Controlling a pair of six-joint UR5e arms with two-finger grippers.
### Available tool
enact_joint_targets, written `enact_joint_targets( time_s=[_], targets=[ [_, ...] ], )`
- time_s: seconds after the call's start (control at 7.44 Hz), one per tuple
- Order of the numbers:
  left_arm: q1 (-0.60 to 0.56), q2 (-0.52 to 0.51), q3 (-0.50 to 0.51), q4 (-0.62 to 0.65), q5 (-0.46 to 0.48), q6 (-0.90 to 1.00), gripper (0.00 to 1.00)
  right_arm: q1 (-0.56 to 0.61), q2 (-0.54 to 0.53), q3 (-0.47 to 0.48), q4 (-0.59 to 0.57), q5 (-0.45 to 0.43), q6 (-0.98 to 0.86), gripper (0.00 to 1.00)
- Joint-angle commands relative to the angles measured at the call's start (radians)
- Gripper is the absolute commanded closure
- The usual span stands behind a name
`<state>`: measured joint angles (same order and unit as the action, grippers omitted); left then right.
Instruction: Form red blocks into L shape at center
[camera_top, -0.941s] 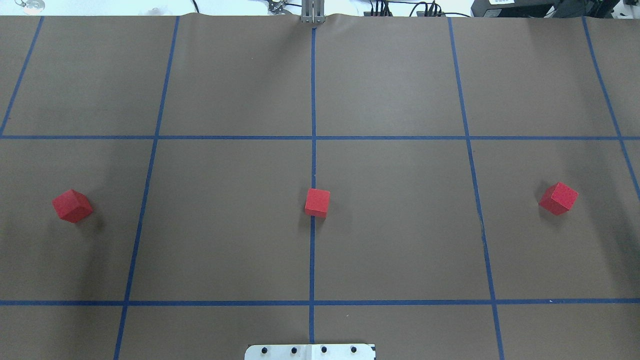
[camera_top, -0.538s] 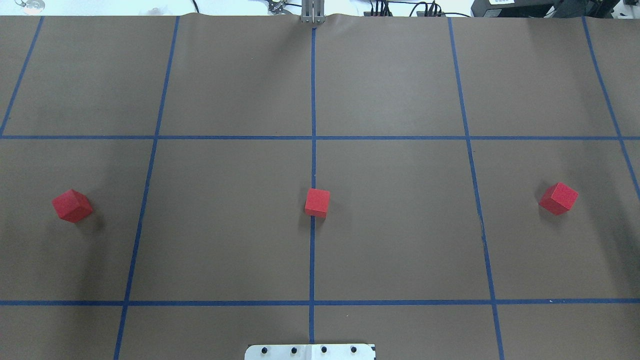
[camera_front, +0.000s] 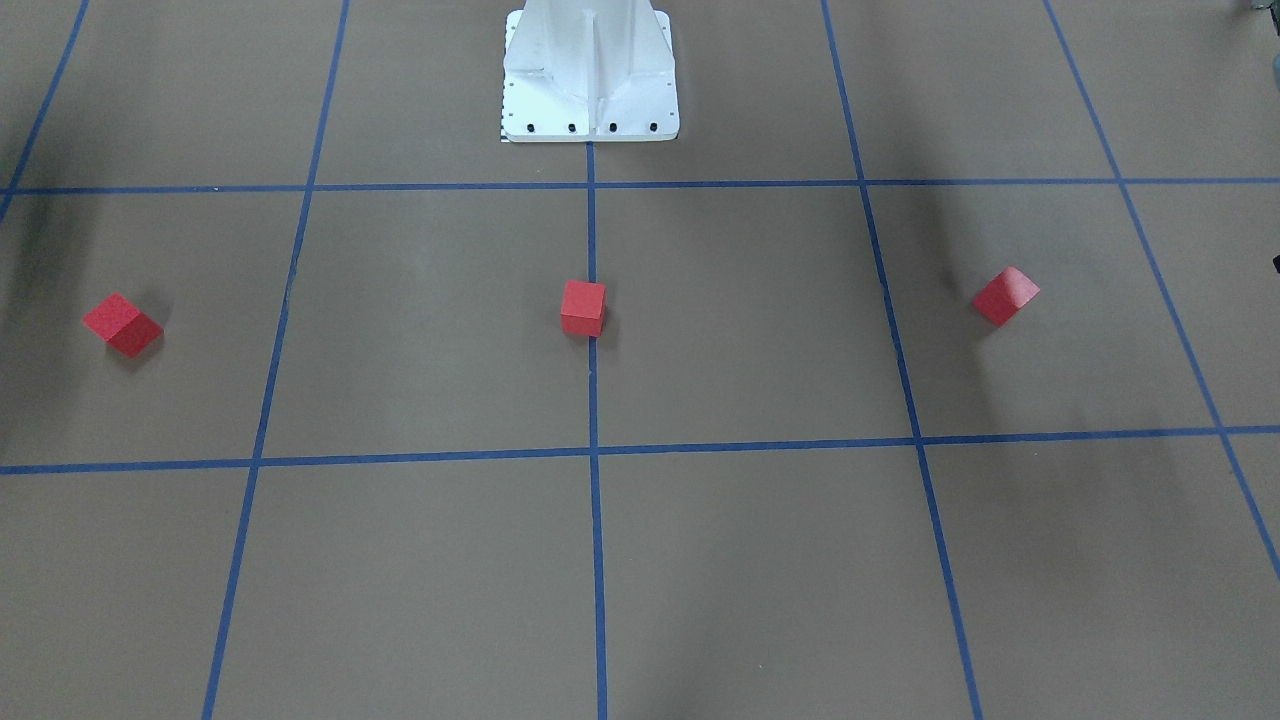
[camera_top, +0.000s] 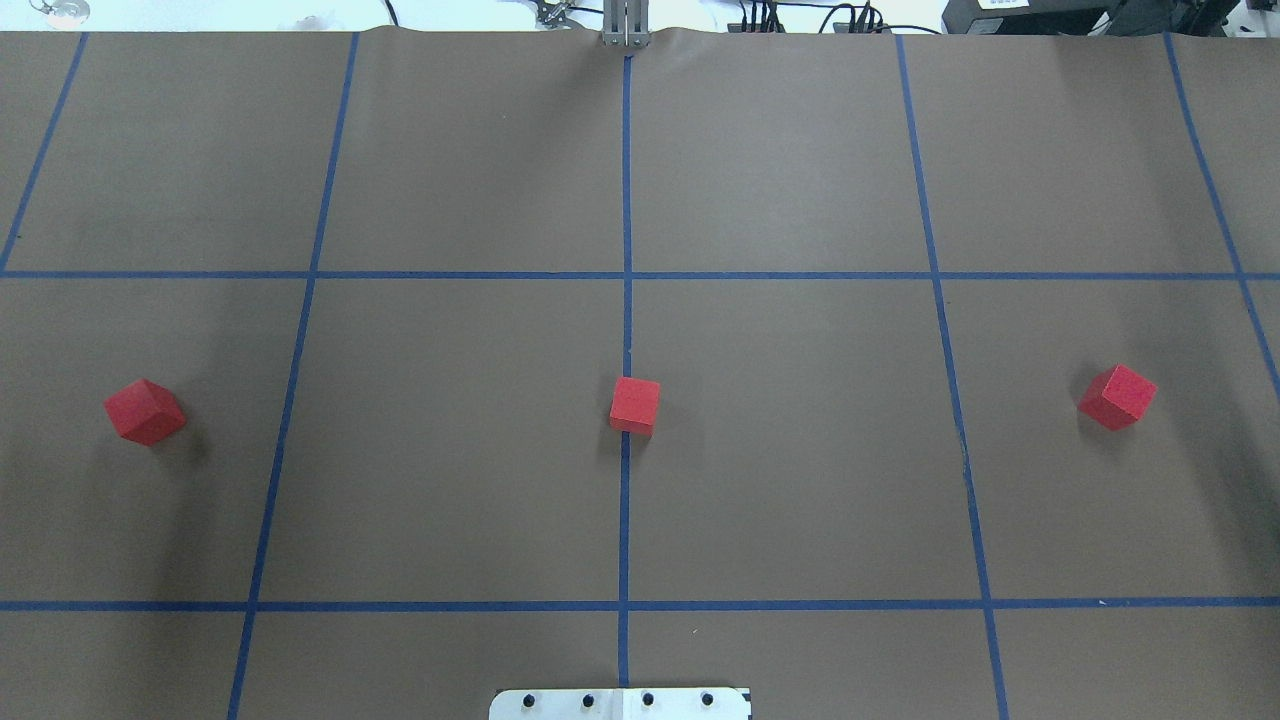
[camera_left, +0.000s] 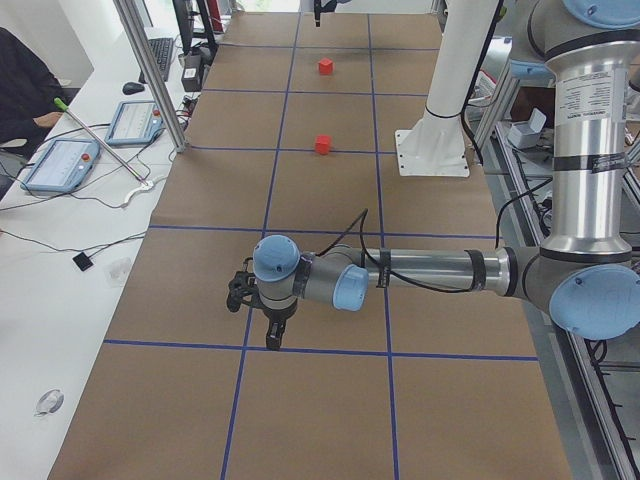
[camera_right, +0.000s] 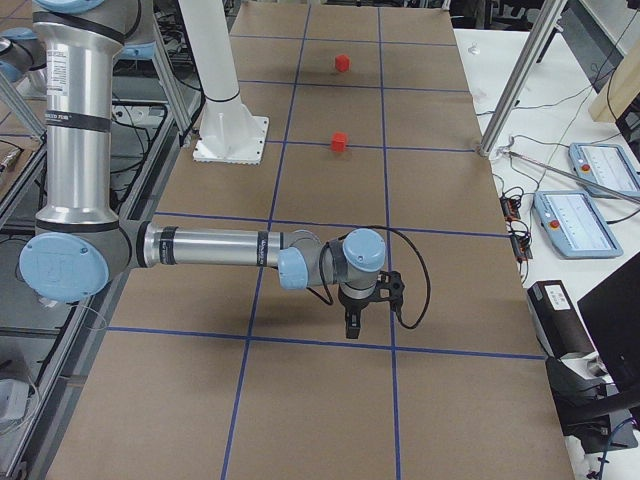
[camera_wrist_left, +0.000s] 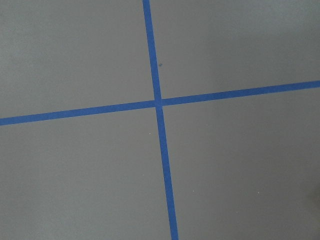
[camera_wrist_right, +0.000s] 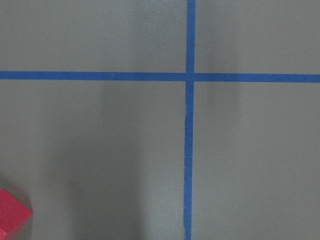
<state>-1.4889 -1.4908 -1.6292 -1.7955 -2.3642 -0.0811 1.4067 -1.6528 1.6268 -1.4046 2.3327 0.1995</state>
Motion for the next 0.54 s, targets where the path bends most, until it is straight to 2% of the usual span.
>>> enact_joint_targets(
  time_s=[0.0, 0.27, 0.4],
  targets=[
    [-0.005, 0.021, -0.02, -0.011, -0.01, -0.006, 0.0, -0.038, 0.004, 0.007, 0.002, 0.002, 0.05, 0.0],
    [-0.002, 0.053, -0.021, -0.092, -0.01, -0.011, 0.0, -0.127, 0.011, 0.074, 0.039, 0.004, 0.359, 0.01],
    [-0.001, 0.066, -0.02, -0.094, -0.01, -0.009, 0.0, -0.182, 0.011, 0.074, 0.153, 0.004, 0.561, 0.04]
  ],
)
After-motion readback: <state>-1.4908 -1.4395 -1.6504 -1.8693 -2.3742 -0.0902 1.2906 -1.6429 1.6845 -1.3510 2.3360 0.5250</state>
